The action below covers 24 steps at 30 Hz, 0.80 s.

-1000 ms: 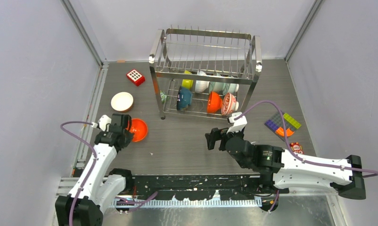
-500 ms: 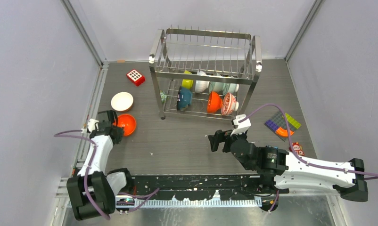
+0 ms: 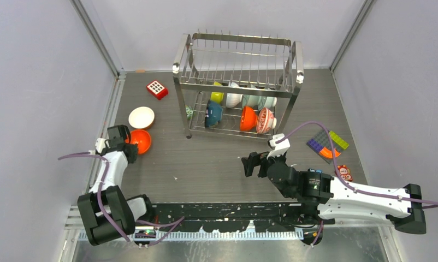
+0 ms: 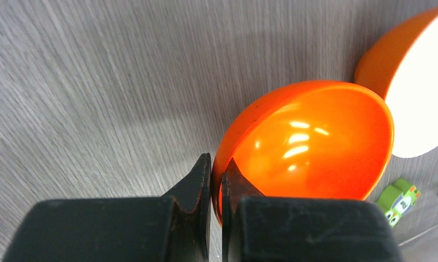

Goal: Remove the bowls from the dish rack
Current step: Place the bowl at the center of the board.

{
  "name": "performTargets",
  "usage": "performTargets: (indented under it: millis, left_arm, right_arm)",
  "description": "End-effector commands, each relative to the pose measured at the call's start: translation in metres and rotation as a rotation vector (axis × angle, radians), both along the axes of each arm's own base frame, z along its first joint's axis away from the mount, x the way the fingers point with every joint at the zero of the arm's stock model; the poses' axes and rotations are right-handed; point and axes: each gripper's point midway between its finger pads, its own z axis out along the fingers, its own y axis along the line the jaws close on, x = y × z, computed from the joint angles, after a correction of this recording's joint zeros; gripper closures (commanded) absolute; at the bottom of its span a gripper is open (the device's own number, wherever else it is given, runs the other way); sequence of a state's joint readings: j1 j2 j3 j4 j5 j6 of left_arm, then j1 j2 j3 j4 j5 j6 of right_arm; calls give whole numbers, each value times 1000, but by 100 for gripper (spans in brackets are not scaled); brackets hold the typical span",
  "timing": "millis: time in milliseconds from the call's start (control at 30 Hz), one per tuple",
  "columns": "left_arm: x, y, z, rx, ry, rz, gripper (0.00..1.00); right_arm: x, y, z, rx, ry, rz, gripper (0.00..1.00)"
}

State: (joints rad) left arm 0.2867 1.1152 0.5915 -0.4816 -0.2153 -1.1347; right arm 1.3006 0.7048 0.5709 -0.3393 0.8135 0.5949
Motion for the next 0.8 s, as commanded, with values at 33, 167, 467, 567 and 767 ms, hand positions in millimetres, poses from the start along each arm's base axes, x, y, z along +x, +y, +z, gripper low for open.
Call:
performTargets:
  millis: [33, 167, 467, 567, 767]
  left_arm:
    - [17, 21, 15, 3, -56, 69, 100]
    - [16, 21, 14, 3, -57, 74, 100]
    - [10, 23, 8, 7, -18, 84, 100]
    - [8, 23, 7, 10, -7, 85, 100]
    - [3, 24, 4, 13, 15, 89, 99]
  right_arm:
    - [2, 0, 10, 46, -27, -13, 0]
    - [2, 0, 7, 49, -26, -14, 0]
    - [3, 2, 7, 43, -25, -14, 0]
    - [3, 2, 6, 40, -24, -14, 0]
    - [2, 1, 6, 46, -20, -14, 0]
